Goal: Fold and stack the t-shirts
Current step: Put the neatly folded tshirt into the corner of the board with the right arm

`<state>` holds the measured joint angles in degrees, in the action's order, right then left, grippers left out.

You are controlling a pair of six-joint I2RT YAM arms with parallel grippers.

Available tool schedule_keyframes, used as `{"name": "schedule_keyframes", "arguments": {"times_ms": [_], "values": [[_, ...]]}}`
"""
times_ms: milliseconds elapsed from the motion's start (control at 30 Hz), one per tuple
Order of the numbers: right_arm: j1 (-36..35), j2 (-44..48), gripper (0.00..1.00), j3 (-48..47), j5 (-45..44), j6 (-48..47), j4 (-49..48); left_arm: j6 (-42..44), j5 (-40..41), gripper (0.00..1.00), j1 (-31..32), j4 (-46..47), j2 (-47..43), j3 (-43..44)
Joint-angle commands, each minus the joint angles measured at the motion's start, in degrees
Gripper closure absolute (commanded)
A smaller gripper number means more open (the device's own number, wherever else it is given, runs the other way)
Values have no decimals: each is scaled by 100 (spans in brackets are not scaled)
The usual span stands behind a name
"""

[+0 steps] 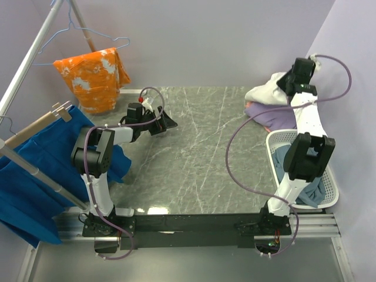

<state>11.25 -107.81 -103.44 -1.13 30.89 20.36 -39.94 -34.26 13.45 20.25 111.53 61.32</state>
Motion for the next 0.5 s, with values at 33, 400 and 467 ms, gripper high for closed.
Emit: {"name": "schedule_keyframes", "arguments": {"times_ms": [33,400,467], "values": [[-70,463,100,790,-995,233,-104,-92,-327,1,87,216,141,205],[-271,1462,10,2116,-2223,532,-119,-66,-406,1,237,111,194,266],[-421,1779,9,2327,-2558,375,-329,-66,-406,1,263,102,168,249]]}}
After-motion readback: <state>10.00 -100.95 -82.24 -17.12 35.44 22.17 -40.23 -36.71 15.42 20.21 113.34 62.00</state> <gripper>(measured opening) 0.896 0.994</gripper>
